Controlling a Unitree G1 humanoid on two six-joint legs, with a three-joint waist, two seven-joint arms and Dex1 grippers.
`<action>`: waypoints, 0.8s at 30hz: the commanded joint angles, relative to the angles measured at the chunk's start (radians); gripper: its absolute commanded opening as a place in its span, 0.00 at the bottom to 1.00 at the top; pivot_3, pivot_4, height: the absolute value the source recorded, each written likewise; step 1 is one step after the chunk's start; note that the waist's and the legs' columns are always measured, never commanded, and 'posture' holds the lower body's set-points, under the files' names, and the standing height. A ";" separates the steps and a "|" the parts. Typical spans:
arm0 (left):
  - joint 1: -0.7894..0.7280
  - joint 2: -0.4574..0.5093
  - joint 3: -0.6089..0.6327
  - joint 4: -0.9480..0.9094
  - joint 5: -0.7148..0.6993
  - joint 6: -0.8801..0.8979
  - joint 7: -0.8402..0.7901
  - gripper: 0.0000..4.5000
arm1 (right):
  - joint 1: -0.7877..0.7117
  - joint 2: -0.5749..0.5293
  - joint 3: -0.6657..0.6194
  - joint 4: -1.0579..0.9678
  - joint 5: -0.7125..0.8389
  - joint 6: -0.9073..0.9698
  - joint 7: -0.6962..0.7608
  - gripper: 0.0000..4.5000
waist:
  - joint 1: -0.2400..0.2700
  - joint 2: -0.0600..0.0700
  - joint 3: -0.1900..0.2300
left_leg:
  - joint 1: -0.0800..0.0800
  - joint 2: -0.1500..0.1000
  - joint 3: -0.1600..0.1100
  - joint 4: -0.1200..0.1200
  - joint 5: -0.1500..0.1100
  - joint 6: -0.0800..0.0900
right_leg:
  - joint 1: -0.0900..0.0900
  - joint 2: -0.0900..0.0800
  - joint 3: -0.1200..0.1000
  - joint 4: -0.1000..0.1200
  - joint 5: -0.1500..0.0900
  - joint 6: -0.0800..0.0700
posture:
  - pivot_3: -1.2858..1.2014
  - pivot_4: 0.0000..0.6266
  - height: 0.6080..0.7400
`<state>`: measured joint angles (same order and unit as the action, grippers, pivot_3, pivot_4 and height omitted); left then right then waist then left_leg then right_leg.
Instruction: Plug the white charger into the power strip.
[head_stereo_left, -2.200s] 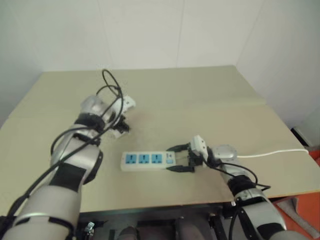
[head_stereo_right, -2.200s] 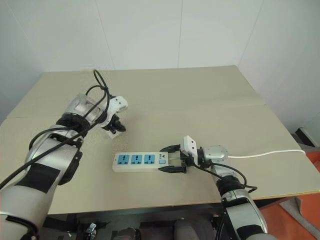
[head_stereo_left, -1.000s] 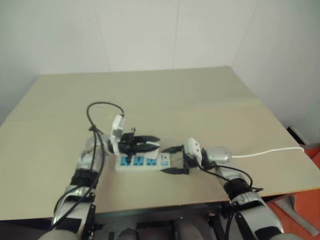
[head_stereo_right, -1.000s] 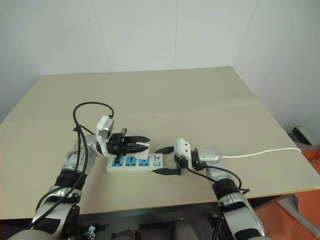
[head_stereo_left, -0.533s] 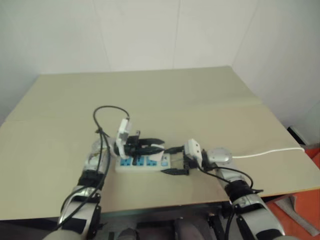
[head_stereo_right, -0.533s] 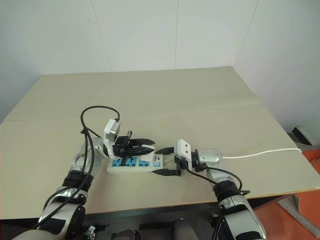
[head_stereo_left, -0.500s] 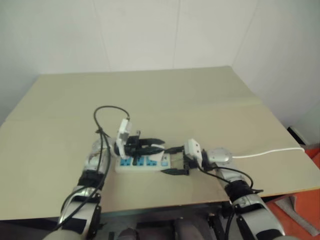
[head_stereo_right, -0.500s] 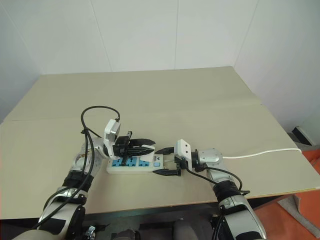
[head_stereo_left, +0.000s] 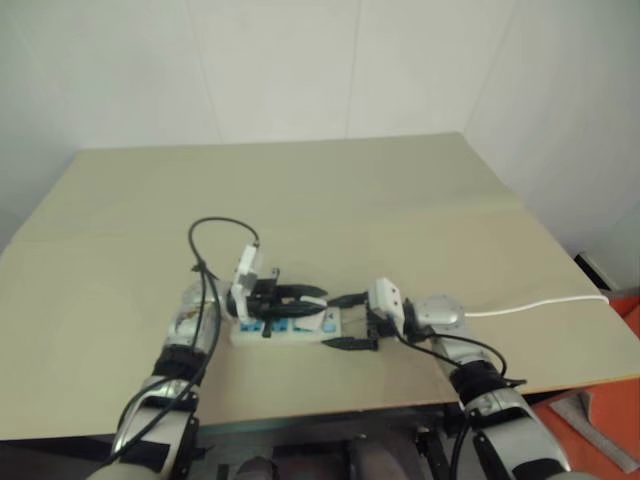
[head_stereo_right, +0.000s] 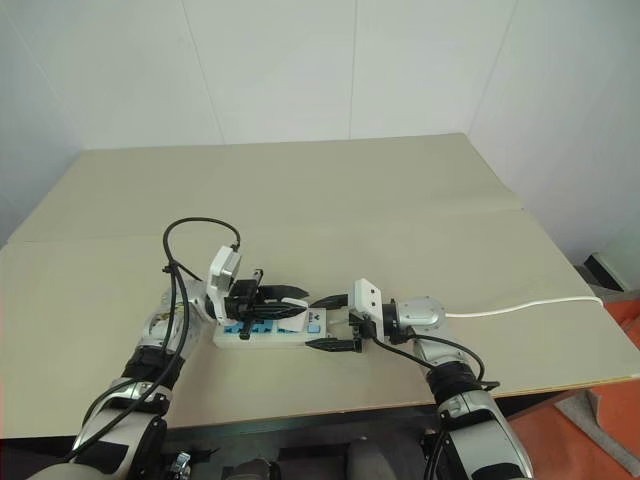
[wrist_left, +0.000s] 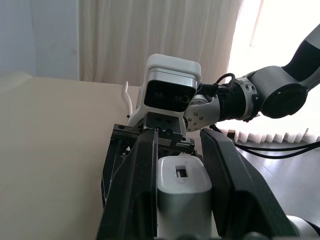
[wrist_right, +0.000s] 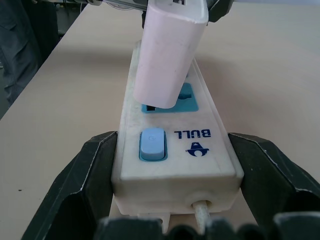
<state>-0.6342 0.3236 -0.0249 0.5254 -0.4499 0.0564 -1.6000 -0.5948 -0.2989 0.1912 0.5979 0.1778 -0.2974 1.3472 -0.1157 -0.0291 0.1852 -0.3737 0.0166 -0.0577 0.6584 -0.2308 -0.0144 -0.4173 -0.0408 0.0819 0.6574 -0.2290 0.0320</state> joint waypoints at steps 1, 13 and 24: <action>0.020 0.008 -0.016 0.011 0.037 -0.039 0.014 0.22 | 0.023 0.008 0.056 0.008 -0.045 0.006 0.009 0.75 | 0.000 0.000 0.000 | 0.000 0.000 0.000 0.000 0.000 0.000 | 0.000 0.000 0.000 0.000 0.000 0.001 | 0.52 0.24 1.00; 0.068 0.052 0.010 -0.017 0.033 -0.083 0.047 0.22 | 0.025 0.004 0.055 0.010 -0.048 0.001 0.011 0.75 | 0.000 0.000 -0.001 | 0.011 0.000 0.000 -0.003 0.000 0.000 | 0.013 0.000 0.000 -0.004 -0.004 0.006 | 0.52 0.24 1.00; 0.108 0.091 0.012 -0.080 0.014 -0.067 0.063 0.22 | 0.003 0.020 0.067 0.042 -0.048 -0.015 0.012 0.75 | -0.006 -0.001 -0.001 | 0.017 0.001 0.002 -0.012 0.000 0.000 | 0.014 0.002 0.003 -0.008 -0.004 0.006 | 0.52 0.24 1.00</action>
<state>-0.5321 0.3939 -0.0168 0.4467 -0.4514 -0.0062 -1.5444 -0.6054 -0.2843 0.2127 0.6197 0.1703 -0.3030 1.3387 -0.1219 -0.0301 0.1840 -0.3563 0.0179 -0.0558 0.6460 -0.2310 -0.0141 -0.4028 -0.0389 0.0850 0.6496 -0.2334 0.0377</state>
